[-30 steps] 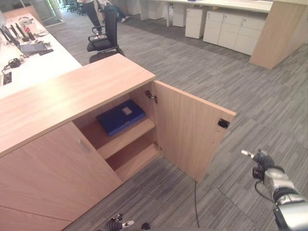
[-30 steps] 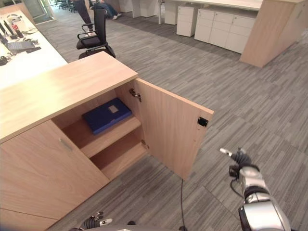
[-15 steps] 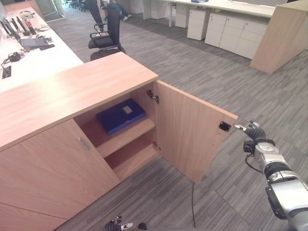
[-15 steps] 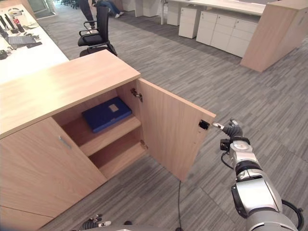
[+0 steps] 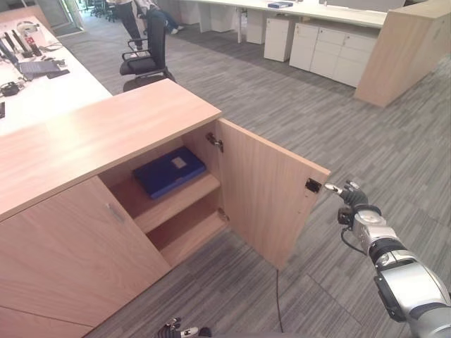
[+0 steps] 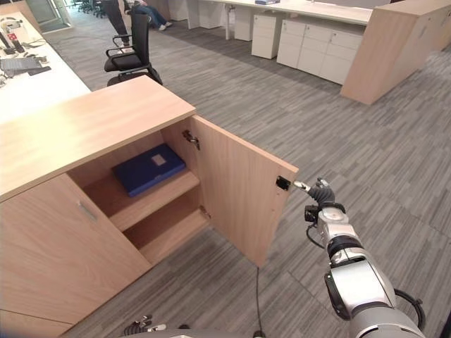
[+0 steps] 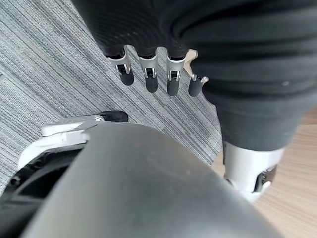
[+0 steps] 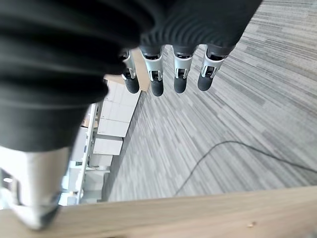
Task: Put the empty folder in the office cabinet
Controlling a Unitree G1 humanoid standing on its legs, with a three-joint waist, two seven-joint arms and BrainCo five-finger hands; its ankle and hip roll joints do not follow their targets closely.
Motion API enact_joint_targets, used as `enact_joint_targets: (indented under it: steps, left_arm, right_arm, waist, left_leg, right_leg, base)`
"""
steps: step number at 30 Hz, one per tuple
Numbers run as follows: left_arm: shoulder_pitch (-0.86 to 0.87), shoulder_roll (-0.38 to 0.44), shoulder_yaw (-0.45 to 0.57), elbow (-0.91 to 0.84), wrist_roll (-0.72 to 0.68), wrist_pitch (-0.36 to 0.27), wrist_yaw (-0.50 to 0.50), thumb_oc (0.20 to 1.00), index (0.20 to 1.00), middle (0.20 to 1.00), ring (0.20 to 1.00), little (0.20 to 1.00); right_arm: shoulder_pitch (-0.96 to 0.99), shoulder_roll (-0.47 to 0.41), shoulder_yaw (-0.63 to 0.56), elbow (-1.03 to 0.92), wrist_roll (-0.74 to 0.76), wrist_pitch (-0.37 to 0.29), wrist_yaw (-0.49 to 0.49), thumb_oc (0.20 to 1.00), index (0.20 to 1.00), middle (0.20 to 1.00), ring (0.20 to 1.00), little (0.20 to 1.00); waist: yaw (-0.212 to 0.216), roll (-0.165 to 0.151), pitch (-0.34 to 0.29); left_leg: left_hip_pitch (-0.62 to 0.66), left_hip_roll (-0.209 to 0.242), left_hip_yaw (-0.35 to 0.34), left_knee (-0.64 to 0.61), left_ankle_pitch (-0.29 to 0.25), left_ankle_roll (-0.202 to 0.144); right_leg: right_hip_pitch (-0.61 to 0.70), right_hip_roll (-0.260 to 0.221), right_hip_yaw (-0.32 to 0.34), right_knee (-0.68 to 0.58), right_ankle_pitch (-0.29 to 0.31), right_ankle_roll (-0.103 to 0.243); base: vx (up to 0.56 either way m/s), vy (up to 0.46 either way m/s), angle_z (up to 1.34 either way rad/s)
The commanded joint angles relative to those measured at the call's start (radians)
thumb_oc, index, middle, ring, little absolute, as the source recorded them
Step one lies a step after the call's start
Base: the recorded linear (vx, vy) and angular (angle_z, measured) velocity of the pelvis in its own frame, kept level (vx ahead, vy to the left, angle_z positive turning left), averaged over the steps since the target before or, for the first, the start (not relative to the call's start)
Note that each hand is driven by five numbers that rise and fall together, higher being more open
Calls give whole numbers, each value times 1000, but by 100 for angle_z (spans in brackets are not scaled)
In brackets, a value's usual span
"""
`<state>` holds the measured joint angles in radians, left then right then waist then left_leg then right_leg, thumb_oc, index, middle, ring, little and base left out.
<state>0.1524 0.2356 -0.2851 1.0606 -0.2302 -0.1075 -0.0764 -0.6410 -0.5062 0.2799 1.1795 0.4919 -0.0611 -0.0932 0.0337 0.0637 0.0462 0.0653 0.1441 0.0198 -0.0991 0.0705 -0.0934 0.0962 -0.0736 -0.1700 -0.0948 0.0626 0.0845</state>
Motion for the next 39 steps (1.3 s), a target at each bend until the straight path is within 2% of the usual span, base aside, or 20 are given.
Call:
enact_joint_targets:
  steps: [1, 5, 13, 19, 26, 30, 31, 32, 33, 35, 36, 37, 38, 39]
  left_arm:
    - [-85, 38, -46, 26, -25, -13, 11, 1000, 1000, 1000, 1000, 1000]
    - [-87, 32, -37, 24, -28, -14, 21, 1000, 1000, 1000, 1000, 1000]
    - [-72, 37, -10, 24, -6, -13, 31, 1000, 1000, 1000, 1000, 1000]
    - [-73, 43, 1, 14, 2, -13, 38, 1000, 1000, 1000, 1000, 1000]
    - [-57, 61, 13, -10, -3, -11, 42, 1000, 1000, 1000, 1000, 1000]
    - [-54, 63, 17, -12, -12, -11, 46, 1000, 1000, 1000, 1000, 1000]
    - [-51, 66, 22, -15, -18, -14, 50, 1000, 1000, 1000, 1000, 1000]
    - [-51, 66, 22, -16, -18, -13, 50, 1000, 1000, 1000, 1000, 1000]
    - [-52, 70, 26, -27, -24, -14, 51, 1000, 1000, 1000, 1000, 1000]
    - [-53, 70, 28, -31, -27, -15, 51, 1000, 1000, 1000, 1000, 1000]
    - [-62, 66, 25, -32, -26, -13, 55, 1000, 1000, 1000, 1000, 1000]
    - [-68, 63, 23, -39, -23, -11, 53, 1000, 1000, 1000, 1000, 1000]
    - [-79, 60, 22, -54, -3, -6, 48, 1000, 1000, 1000, 1000, 1000]
    - [-74, 62, 23, -65, 4, -5, 44, 1000, 1000, 1000, 1000, 1000]
  right_arm:
    - [-135, 184, 85, -87, -1, -49, 58, 1000, 1000, 1000, 1000, 1000]
    - [-75, 229, 109, -209, 68, -66, 81, 1000, 1000, 1000, 1000, 1000]
    - [40, 242, 187, -471, 91, -78, 130, 1000, 1000, 1000, 1000, 1000]
    - [71, 253, 216, -567, 103, -83, 144, 1000, 1000, 1000, 1000, 1000]
    - [77, 280, 267, -628, 118, -78, 160, 1000, 1000, 1000, 1000, 1000]
    - [77, 293, 279, -651, 132, -81, 165, 1000, 1000, 1000, 1000, 1000]
    - [76, 301, 292, -665, 138, -86, 169, 1000, 1000, 1000, 1000, 1000]
    - [76, 301, 292, -665, 138, -86, 170, 1000, 1000, 1000, 1000, 1000]
    - [76, 305, 296, -675, 149, -91, 170, 1000, 1000, 1000, 1000, 1000]
    - [78, 302, 297, -682, 152, -94, 168, 1000, 1000, 1000, 1000, 1000]
    - [86, 289, 290, -699, 156, -101, 162, 1000, 1000, 1000, 1000, 1000]
    - [91, 280, 286, -708, 159, -101, 160, 1000, 1000, 1000, 1000, 1000]
    - [99, 251, 278, -723, 148, -99, 154, 1000, 1000, 1000, 1000, 1000]
    - [101, 247, 274, -725, 148, -94, 152, 1000, 1000, 1000, 1000, 1000]
  waist:
    - [77, -66, 46]
    - [68, -64, 51]
    - [60, -65, 53]
    - [67, -67, 50]
    - [128, -70, 53]
    - [148, -69, 55]
    - [170, -66, 66]
    - [168, -66, 66]
    - [192, -70, 82]
    - [196, -74, 90]
    - [198, -78, 113]
    - [190, -79, 121]
    - [156, -87, 117]
    - [142, -88, 113]
  left_leg:
    - [31, -41, -6, 21, -60, -1]
    - [29, -41, -1, 20, -59, -3]
    - [28, -38, 1, 21, -56, -7]
    - [20, -36, -14, 22, -50, -10]
    - [-19, -34, -90, 26, -21, -32]
    - [-33, -34, -119, 28, -11, -39]
    - [-55, -31, -140, 36, 11, -51]
    - [-57, -31, -142, 36, 11, -51]
    - [-92, -37, -170, 53, 21, -65]
    - [-119, -37, -168, 82, 21, -71]
    - [-162, -30, -124, 148, 18, -80]
    - [-191, -14, -59, 188, 22, -75]
    - [-185, 79, 173, 237, 15, -57]
    - [-179, 112, 260, 261, 12, -53]
  right_leg:
    - [57, -46, -27, 47, -116, 64]
    - [51, -47, -25, 48, -114, 64]
    - [48, -47, -29, 53, -115, 63]
    - [48, -46, -41, 57, -121, 60]
    - [59, -37, -107, 53, -132, 47]
    - [64, -33, -131, 46, -135, 42]
    - [64, -29, -144, 43, -140, 39]
    - [63, -29, -146, 43, -140, 39]
    - [60, -33, -162, 37, -136, 35]
    - [59, -39, -174, 36, -136, 36]
    - [67, -50, -200, 32, -137, 36]
    - [63, -60, -217, 30, -132, 35]
    - [54, -81, -280, 24, -119, 37]
    - [54, -88, -307, 23, -117, 36]
  base:
    - [0, 0, 0]
    - [0, 0, 0]
    - [0, 0, 0]
    - [-5, -6, 1]
    - [-39, -60, 18]
    - [-29, -42, 25]
    - [-41, -19, 29]
    - [-120, -48, 32]
    - [-80, -32, 24]
    - [-106, -5, 22]
    - [-175, 49, 37]
    - [-252, 96, 81]
    - [-220, 105, 104]
    - [-150, 74, 141]
